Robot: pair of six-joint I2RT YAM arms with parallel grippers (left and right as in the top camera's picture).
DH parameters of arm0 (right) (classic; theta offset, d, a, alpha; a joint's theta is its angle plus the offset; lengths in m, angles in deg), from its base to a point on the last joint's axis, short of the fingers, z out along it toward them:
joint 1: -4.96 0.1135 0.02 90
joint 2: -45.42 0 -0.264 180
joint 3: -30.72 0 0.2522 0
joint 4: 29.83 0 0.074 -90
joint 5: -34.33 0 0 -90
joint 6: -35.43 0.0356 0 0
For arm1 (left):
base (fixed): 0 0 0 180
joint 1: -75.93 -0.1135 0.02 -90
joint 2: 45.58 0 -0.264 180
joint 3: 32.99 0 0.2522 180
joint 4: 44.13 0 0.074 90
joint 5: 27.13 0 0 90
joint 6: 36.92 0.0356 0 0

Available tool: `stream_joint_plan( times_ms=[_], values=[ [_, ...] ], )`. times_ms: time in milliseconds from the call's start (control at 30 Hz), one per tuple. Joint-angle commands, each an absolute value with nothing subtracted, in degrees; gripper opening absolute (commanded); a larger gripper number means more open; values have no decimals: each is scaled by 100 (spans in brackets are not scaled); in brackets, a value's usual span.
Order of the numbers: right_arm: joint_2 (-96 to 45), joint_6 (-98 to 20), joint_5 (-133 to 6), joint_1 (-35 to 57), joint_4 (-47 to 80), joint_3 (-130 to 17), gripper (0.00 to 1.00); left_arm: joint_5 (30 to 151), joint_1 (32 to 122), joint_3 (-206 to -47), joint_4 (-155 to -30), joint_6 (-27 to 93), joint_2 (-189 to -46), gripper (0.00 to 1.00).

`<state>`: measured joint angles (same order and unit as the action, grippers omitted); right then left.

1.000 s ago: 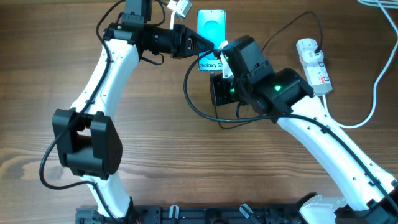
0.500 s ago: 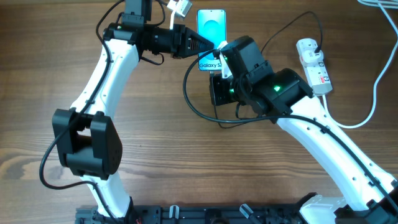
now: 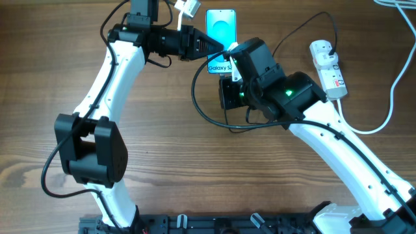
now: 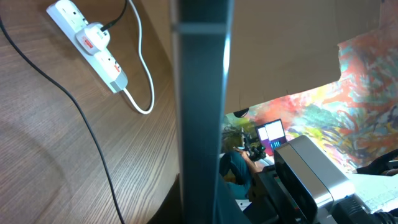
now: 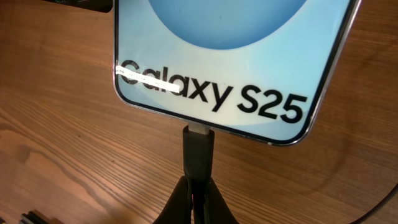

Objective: Plug charger to phone and switch on socket
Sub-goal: 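Push the USB-C plug up into the phone's bottom port with the right gripper, then lower the phone flat onto the table with the left gripper and release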

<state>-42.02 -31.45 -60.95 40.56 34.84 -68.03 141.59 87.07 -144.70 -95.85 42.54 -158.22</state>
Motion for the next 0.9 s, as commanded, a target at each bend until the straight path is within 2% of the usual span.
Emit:
stream_joint_plan(
  times_ms=[0,600,667,867],
  values=[
    [-4254,-3053,-5763,4034,3194,-6936,4,14384,8733,-14538,-9650,4389,-15743,4],
    [-4254,-3353,-5417,4030,2343,-7133,5,14449,8733,-14538,-10260,4387,-15743,4],
    [-4254,-3353,-5417,4030,2341,-7133,9,14445,8733,-14538,-10254,4389,-15743,4],
    [-4254,-3355,-5419,4030,2280,-7133,11,14445,8733,-14538,-10254,4389,-15743,4]
  ],
)
